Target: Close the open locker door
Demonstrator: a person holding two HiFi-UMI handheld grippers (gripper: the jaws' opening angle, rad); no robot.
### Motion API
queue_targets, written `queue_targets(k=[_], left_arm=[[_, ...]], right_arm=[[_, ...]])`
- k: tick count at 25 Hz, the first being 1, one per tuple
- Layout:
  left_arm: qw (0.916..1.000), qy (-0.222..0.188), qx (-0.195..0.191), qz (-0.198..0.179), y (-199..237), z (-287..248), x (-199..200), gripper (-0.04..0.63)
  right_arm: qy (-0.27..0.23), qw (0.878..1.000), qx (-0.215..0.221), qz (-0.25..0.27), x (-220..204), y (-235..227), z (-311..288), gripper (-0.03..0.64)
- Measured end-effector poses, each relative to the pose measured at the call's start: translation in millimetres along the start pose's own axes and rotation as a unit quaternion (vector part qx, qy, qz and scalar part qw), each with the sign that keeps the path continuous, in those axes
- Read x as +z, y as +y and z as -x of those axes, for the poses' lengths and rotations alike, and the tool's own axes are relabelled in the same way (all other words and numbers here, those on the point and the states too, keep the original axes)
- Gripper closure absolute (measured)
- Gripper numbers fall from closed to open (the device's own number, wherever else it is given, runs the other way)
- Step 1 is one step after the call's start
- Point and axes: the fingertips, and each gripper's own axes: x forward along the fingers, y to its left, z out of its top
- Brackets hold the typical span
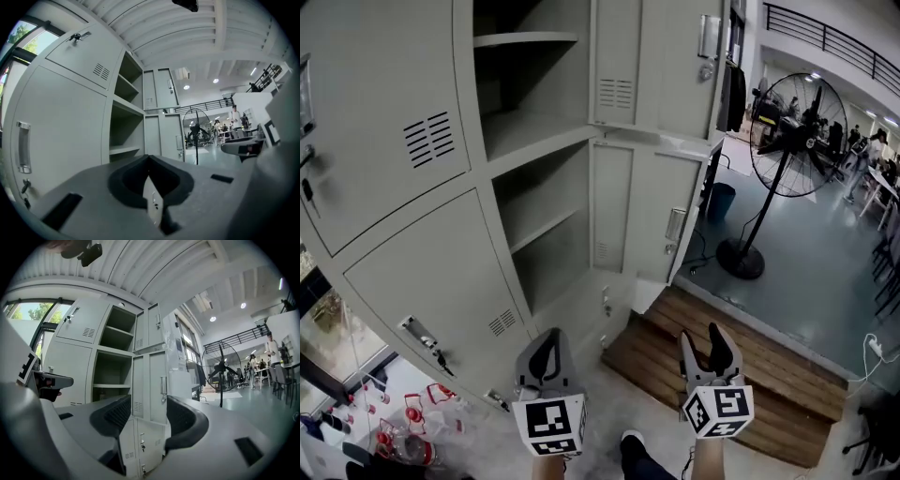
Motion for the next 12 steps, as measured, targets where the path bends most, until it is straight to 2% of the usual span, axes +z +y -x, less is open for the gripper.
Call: queue_targets(k=[12], left_arm=[[0.9986, -0.005, 0.052, -0.004, -26, -98, 20, 0.594]], right_arm=[[-0.007, 0.998, 0.055, 0.001, 11, -67, -109, 0.385]])
